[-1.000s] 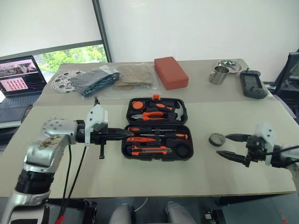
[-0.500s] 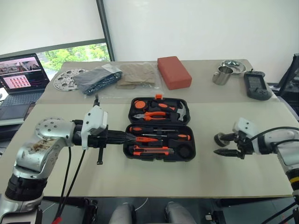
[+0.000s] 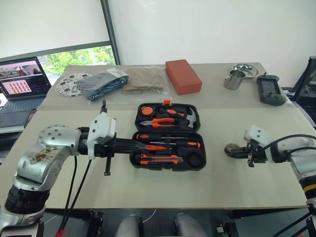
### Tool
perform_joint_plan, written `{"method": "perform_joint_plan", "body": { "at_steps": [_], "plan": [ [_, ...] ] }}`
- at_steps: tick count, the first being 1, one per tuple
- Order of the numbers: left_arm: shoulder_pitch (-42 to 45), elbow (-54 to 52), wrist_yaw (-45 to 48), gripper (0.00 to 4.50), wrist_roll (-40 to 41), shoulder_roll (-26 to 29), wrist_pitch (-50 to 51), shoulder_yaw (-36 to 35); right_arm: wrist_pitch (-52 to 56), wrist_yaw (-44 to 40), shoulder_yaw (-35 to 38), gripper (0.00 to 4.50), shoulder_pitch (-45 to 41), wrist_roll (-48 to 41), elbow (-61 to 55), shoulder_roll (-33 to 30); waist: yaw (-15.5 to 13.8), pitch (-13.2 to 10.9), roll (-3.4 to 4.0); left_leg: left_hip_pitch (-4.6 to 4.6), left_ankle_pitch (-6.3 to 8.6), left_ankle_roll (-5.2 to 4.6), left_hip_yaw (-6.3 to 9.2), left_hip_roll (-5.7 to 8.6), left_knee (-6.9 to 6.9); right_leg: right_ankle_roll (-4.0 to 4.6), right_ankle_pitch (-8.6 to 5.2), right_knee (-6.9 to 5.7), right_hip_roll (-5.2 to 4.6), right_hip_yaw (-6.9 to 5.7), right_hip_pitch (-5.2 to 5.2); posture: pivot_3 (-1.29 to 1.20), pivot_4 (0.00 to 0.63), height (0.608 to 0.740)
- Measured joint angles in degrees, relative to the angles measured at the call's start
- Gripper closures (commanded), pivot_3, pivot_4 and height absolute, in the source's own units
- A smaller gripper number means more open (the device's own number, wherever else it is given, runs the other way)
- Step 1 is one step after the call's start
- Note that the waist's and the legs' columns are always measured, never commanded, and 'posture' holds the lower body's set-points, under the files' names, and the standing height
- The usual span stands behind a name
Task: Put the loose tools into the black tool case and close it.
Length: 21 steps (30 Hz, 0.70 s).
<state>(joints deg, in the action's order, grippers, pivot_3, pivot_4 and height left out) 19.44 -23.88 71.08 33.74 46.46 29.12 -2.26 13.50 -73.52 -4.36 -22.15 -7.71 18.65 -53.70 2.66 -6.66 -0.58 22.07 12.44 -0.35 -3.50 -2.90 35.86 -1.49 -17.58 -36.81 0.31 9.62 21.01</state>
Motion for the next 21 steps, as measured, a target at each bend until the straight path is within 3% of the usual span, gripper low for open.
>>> {"method": "perform_joint_plan", "body": {
  "at_steps": [10,20,21],
  "plan": [
    [0.0,0.2,0.0,4.50,-0.2,0.5,-0.3,1.3,12.4,-1.3,-2.7,4.45,-2.3,-4.8,-27.2,0.7,-0.1,0.0,0.07,0.02,0.00,0.00,0.14,-0.03,-0.01,-0.23,-0.16,-0.01,0.02,-0.14,0.02,0.00,0.150,0.727],
    [0.0,1.3,0.5,4.50,-1.8,1.3,-0.8,2.1,16.5,-1.1,-9.2,4.45,-1.6,-4.8,-35.0,1.9,-0.2,0.0,0.03,0.13,0.00,0.00,0.17,-0.03,0.00,-0.17,-0.18,0.00,0.00,-0.27,0.09,0.00,0.150,0.727],
    [0.0,1.3,0.5,4.50,-1.8,1.3,-0.8,2.1,16.5,-1.1,-9.2,4.10,-1.6,-4.8,-35.0,2.0,-0.2,0.0,0.03,0.13,0.00,0.00,0.17,-0.03,0.00,-0.16,-0.18,-0.01,0.00,-0.27,0.09,0.00,0.150,0.727]
  ]
}}
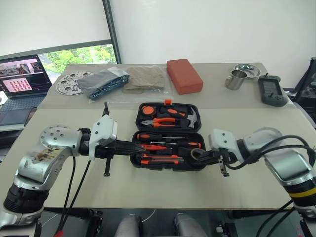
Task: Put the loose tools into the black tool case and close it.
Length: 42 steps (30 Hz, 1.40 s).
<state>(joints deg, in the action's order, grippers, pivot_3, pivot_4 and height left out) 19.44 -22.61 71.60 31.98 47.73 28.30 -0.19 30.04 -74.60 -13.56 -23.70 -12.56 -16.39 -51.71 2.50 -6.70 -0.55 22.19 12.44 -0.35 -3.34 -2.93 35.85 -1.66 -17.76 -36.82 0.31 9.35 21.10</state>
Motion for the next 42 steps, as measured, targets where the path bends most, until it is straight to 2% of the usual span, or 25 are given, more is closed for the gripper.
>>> {"method": "perform_joint_plan", "body": {
  "at_steps": [1,2,9,10,11,12,13,20,23,26,32,37,42],
  "plan": [
    [0.0,0.0,0.0,4.50,0.0,0.0,0.0,0.0,0.2,0.0,0.0,3.71,0.0,0.0,0.0,0.1,0.1,0.0,0.00,0.00,0.00,0.00,0.00,0.00,0.00,0.01,-0.01,-0.01,0.00,-0.01,0.00,0.00,0.150,0.727],
    [0.0,0.0,0.0,4.50,0.0,0.0,0.0,0.0,0.4,0.0,-0.1,3.58,0.0,-0.1,-0.1,0.5,0.1,0.0,0.00,0.00,0.00,0.00,0.00,-0.01,0.00,0.02,-0.01,-0.01,0.00,-0.04,0.00,0.00,0.150,0.727],
    [-0.1,0.1,0.0,4.50,-0.2,0.0,0.0,0.0,0.4,-0.3,-1.4,1.16,0.0,-0.4,-0.8,0.7,0.0,0.0,-0.01,0.02,0.00,0.00,0.02,-0.01,0.00,0.04,-0.02,-0.01,0.00,-0.13,-0.01,0.00,0.150,0.727],
    [-0.1,0.2,0.0,4.50,-0.2,0.0,0.0,0.0,0.6,-0.3,-1.3,0.99,0.0,-1.2,-0.9,0.7,0.1,0.0,-0.01,0.02,0.00,0.00,0.03,-0.01,0.00,0.04,-0.02,-0.02,0.00,-0.13,-0.01,0.00,0.150,0.727],
    [-0.1,0.3,0.0,4.50,-0.2,0.0,0.0,0.0,0.7,-0.3,-1.2,0.49,0.0,-1.9,-1.0,0.7,0.1,0.0,-0.01,0.02,0.00,0.00,0.04,-0.01,0.00,0.05,-0.03,-0.02,0.00,-0.14,-0.01,0.00,0.150,0.727],
    [-0.1,0.6,-0.1,4.50,-0.1,-0.2,0.0,0.0,1.3,-0.2,-0.8,0.21,0.0,-2.5,-1.2,0.7,0.1,0.0,-0.01,0.01,0.00,0.00,0.05,-0.01,0.00,0.05,-0.03,-0.02,0.00,-0.16,-0.01,0.00,0.150,0.727],
    [-0.1,0.9,-0.2,4.50,-0.1,-0.3,0.0,-0.1,1.9,-0.1,-0.3,0.08,0.0,-3.2,-1.2,0.7,0.1,0.0,-0.01,0.02,0.00,0.00,0.05,-0.01,0.00,0.05,-0.03,-0.02,0.00,-0.18,-0.01,0.00,0.150,0.727],
    [-0.1,5.4,0.0,4.50,-0.4,-0.7,-1.9,-0.9,1.9,2.1,3.3,0.08,-1.2,-4.5,1.0,1.0,0.1,0.0,-0.02,0.03,0.00,0.00,0.08,-0.03,-0.01,0.12,-0.02,-0.02,0.00,-0.30,-0.02,0.00,0.150,0.727],
    [0.0,5.5,0.3,4.50,-0.3,-1.0,-2.0,-0.7,2.7,4.2,2.7,0.08,-2.2,-4.7,-0.1,5.1,0.3,0.0,-0.02,0.04,0.00,0.00,0.13,-0.07,-0.03,0.15,-0.03,-0.07,0.01,-0.41,0.02,0.00,0.150,0.727],
    [0.0,5.5,0.9,4.50,-0.3,-1.1,-2.1,-0.6,2.7,5.6,0.7,0.73,-2.4,-4.5,-1.3,7.2,0.1,0.0,-0.02,0.09,0.00,0.00,0.20,-0.05,-0.02,0.23,-0.05,-0.12,0.01,-0.54,0.04,0.00,0.150,0.727],
    [0.0,4.5,2.3,4.50,-0.2,-0.5,-2.1,-0.6,2.6,5.4,-2.6,2.85,-2.3,-4.3,-4.6,7.4,-0.1,0.0,-0.03,0.10,0.00,0.00,0.23,-0.04,-0.02,0.35,0.00,-0.11,0.00,-0.58,0.03,0.00,0.150,0.727],
    [0.0,4.1,2.7,4.50,-0.2,-0.5,-2.1,-0.6,0.8,4.9,-5.2,4.44,-1.9,-0.9,-3.9,4.8,0.0,0.0,-0.03,0.10,0.00,0.00,0.24,-0.05,-0.01,0.29,-0.06,-0.12,0.00,-0.61,0.03,0.00,0.150,0.727],
    [0.0,4.0,2.9,4.50,-0.2,-0.5,-2.1,-0.6,-2.5,5.2,-6.2,4.47,-1.5,2.8,-1.4,3.0,0.1,0.0,-0.04,0.08,0.00,0.00,0.24,-0.05,-0.02,0.27,-0.10,-0.14,0.00,-0.63,0.03,0.00,0.150,0.727]
  ]
}}
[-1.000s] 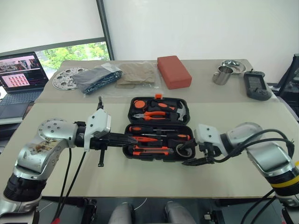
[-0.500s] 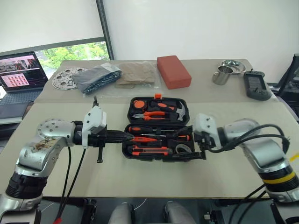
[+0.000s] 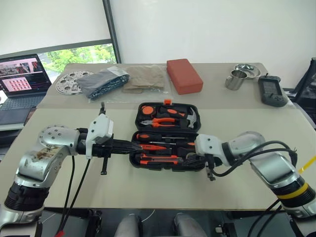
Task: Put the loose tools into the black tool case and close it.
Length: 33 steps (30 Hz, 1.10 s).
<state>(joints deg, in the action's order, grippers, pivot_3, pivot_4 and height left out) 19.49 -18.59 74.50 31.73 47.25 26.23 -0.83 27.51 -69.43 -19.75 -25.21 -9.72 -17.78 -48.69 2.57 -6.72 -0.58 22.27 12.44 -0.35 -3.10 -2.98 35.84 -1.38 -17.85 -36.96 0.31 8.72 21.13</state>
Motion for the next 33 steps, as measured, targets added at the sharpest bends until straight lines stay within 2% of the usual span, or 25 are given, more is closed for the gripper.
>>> {"method": "perform_joint_plan", "body": {
  "at_steps": [4,7,10,15,17,18,22,27,33],
  "plan": [
    [0.0,0.0,0.2,4.50,0.0,0.0,0.0,0.0,0.8,-0.3,1.5,4.47,0.2,-1.9,0.5,0.1,0.0,0.0,-0.01,0.01,0.00,0.00,0.01,0.00,0.00,0.02,0.00,-0.01,0.00,0.00,0.00,0.00,0.150,0.727],
    [0.0,0.0,0.3,4.50,0.0,0.0,0.0,0.0,6.1,0.0,6.2,4.47,-0.4,-9.3,-1.6,3.0,0.1,0.0,-0.02,0.01,0.00,0.00,0.06,0.00,-0.01,0.08,0.04,-0.04,0.00,0.00,0.00,0.00,0.150,0.727],
    [0.1,0.4,0.1,4.50,0.0,-0.1,0.0,-0.1,11.6,2.5,12.5,4.47,-4.6,-16.2,-1.1,6.3,0.1,0.0,-0.02,-0.01,0.00,0.00,0.15,0.01,0.01,0.17,0.09,-0.05,0.00,0.00,-0.02,0.00,0.150,0.727],
    [4.0,9.1,-5.7,4.50,-1.2,-4.1,0.3,-0.3,9.6,10.1,19.7,4.47,-11.0,-15.7,15.7,10.0,-0.4,0.0,-0.13,-0.05,-0.01,-0.01,0.13,0.06,0.05,0.19,0.10,0.01,-0.01,-0.10,-0.11,0.00,0.150,0.727],
    [7.1,15.4,-7.8,4.50,-2.1,-5.9,0.3,-0.3,9.6,12.1,20.6,3.89,-12.7,-14.8,24.4,10.6,-0.4,0.0,-0.12,0.02,-0.01,-0.02,0.07,0.09,0.02,0.24,0.13,0.01,-0.03,-0.07,-0.03,0.00,0.150,0.727],
    [9.5,19.8,-8.4,4.50,-2.3,-7.3,0.2,-0.5,9.9,12.7,20.7,3.76,-13.9,-14.2,28.7,10.9,-0.3,0.0,-0.11,0.02,-0.01,-0.02,0.07,0.09,0.03,0.25,0.14,-0.03,-0.03,-0.08,-0.03,0.00,0.150,0.727],
    [20.3,40.4,-10.6,4.50,-3.8,-12.1,-1.5,-0.9,10.6,16.0,20.7,2.36,-19.6,-12.1,43.5,13.2,0.0,-0.1,-0.11,0.05,-0.01,-0.02,0.04,0.09,-0.05,0.27,0.15,-0.05,0.02,-0.09,0.08,0.00,0.150,0.727],
    [36.3,69.9,-13.1,4.50,-8.1,-15.7,-2.1,-1.9,12.8,19.0,20.9,2.36,-25.7,-10.0,58.7,15.4,0.2,-0.1,-0.08,0.12,-0.01,-0.04,0.04,0.13,-0.11,0.27,0.14,-0.03,0.04,-0.07,0.14,0.00,0.150,0.727],
    [41.0,87.2,-14.7,4.50,-13.8,-19.3,-1.9,-1.8,13.6,18.8,20.8,2.36,-30.4,-7.3,69.6,16.9,0.2,0.0,-0.05,0.31,0.03,-0.09,0.09,0.11,-0.11,0.26,0.14,-0.15,0.05,-0.15,0.30,0.00,0.150,0.727]
  ]
}}
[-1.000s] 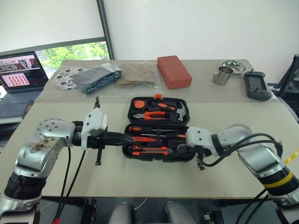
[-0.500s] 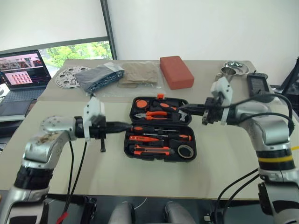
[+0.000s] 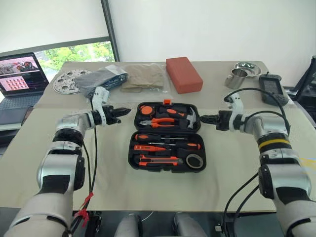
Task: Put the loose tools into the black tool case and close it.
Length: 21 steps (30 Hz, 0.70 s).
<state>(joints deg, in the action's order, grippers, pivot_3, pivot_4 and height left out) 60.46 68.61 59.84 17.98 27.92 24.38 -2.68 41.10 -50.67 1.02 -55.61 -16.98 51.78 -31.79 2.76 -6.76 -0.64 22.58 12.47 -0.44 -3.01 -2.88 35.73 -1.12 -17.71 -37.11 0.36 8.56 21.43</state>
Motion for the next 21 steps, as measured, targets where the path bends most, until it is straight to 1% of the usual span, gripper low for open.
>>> {"method": "perform_joint_plan", "body": {
  "at_steps": [3,7,10,13,14,16,17,18,19,21],
  "plan": [
    [0.7,2.8,-0.5,4.50,-1.1,-0.7,0.0,-0.5,-0.8,-0.5,0.0,2.36,-0.5,0.5,2.3,0.6,-0.1,0.0,0.02,0.31,0.00,0.01,0.05,0.00,0.06,0.01,0.01,-0.08,0.00,-0.03,0.26,0.00,0.150,0.727],
    [2.4,4.5,-1.5,4.50,-2.2,-1.3,0.0,-2.2,-2.0,-1.7,0.0,2.36,-1.4,2.3,4.0,0.8,-0.1,0.0,0.05,0.32,-0.01,0.02,0.05,0.01,0.07,0.01,0.02,-0.08,0.00,-0.03,0.30,0.00,0.150,0.727],
    [2.7,4.8,-2.1,3.76,-2.1,-1.6,-0.2,-4.2,-3.1,-1.9,0.0,2.28,-1.6,2.8,4.3,0.8,-0.1,0.0,0.06,0.30,-0.01,0.02,0.06,0.01,0.05,0.01,0.02,-0.09,0.00,-0.05,0.33,0.00,0.150,0.727],
    [2.7,4.9,-2.3,2.64,-2.1,-1.6,-0.1,-5.9,-3.6,-2.4,0.0,2.28,-1.6,3.2,5.0,0.8,-0.1,0.0,0.06,0.32,-0.01,0.02,0.06,0.01,0.05,0.01,0.02,-0.12,0.00,-0.05,0.38,0.00,0.150,0.727],
    [2.7,5.0,-2.4,2.18,-2.1,-1.6,0.0,-6.5,-3.8,-2.6,0.0,2.28,-1.6,3.4,5.0,0.8,-0.1,0.0,0.06,0.32,-0.02,0.03,0.05,0.01,0.05,0.01,0.02,-0.13,0.00,-0.05,0.39,0.00,0.150,0.727],
    [2.8,5.2,-3.0,1.51,-2.2,-1.7,0.4,-7.0,-4.1,-2.7,0.0,2.28,-1.6,3.6,5.1,0.8,-0.1,0.0,0.06,0.32,-0.02,0.03,0.06,0.01,0.06,0.01,0.02,-0.15,0.00,-0.05,0.39,0.00,0.150,0.727],
    [2.9,5.3,-3.5,1.01,-2.3,-1.7,0.7,-7.3,-4.3,-2.8,0.0,2.28,-1.6,3.9,5.1,0.8,-0.1,0.0,0.06,0.32,-0.02,0.03,0.06,0.01,0.05,0.01,0.02,-0.15,0.00,-0.05,0.39,0.00,0.150,0.727],
    [3.0,5.5,-4.0,0.74,-2.5,-1.8,0.9,-7.4,-4.4,-2.8,0.0,2.28,-1.6,4.0,5.1,0.8,-0.2,0.0,0.07,0.32,-0.02,0.03,0.06,0.01,0.06,0.01,0.02,-0.16,0.00,-0.05,0.39,0.00,0.150,0.727],
    [3.1,5.6,-4.1,0.36,-3.0,-2.1,1.1,-7.4,-4.5,-2.9,0.1,2.28,-1.6,4.3,5.1,0.8,-0.2,0.0,0.07,0.33,-0.02,0.03,0.06,0.02,0.06,0.01,0.02,-0.16,0.00,-0.05,0.38,0.00,0.150,0.727],
    [3.2,5.7,-4.1,0.36,-3.7,-2.9,1.8,-7.3,-4.6,-3.0,0.1,2.28,-1.6,4.5,5.1,0.8,-0.2,0.0,0.07,0.33,-0.02,0.04,0.06,0.02,0.06,0.01,0.02,-0.16,0.00,-0.05,0.38,0.00,0.150,0.727]
  ]
}}
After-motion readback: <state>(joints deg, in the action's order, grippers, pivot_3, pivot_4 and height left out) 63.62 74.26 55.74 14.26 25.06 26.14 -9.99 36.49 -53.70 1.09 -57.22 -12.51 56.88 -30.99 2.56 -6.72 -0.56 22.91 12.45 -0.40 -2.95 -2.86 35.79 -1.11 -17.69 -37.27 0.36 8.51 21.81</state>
